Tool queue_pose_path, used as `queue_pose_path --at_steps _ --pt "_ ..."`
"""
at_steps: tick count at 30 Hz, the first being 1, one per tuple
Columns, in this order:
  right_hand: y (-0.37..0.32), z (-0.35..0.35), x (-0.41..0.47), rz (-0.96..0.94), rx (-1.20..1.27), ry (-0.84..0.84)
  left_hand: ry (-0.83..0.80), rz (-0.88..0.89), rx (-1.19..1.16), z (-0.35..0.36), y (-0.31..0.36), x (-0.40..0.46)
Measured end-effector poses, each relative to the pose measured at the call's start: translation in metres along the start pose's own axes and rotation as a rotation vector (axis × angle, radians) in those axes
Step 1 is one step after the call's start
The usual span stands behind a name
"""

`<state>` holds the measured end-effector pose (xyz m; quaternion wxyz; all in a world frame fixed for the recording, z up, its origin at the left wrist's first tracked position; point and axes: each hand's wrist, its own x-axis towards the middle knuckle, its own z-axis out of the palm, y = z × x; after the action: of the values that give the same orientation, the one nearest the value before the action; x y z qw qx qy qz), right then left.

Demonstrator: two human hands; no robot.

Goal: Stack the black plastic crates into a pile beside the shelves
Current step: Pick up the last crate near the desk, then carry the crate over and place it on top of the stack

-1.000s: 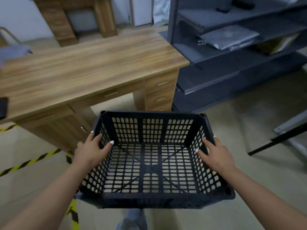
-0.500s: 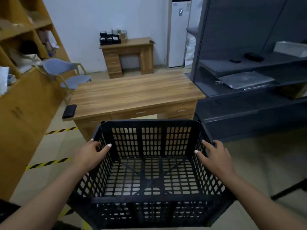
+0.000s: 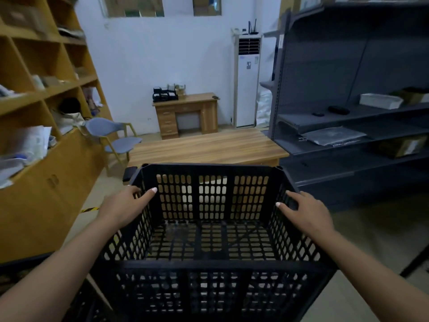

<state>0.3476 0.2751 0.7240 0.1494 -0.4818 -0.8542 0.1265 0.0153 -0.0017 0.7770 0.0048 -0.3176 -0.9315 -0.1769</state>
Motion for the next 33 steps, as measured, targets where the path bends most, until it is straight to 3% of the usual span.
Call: queue_pose_path --at_steps 12,17,25,33 --pt "-0.085 -0.079 -0.136 -0.047 0.058 0.194 0.14 0.089 0.017 -0.133 -0.065 -0.094" --pt "-0.121 -0.095 -0.173 -0.154 0.104 0.189 0.256 0.036 -0.084 -0.168 -0.103 -0.149" --pt "-0.203 -0.101 -0.234 -0.316 0.175 0.17 0.321 -0.17 0.096 -0.219 -0.191 -0.243" --pt "-0.313 -0.067 -0.284 -0.4 0.191 0.116 0.373 -0.255 0.053 -0.254 -0.307 -0.285"
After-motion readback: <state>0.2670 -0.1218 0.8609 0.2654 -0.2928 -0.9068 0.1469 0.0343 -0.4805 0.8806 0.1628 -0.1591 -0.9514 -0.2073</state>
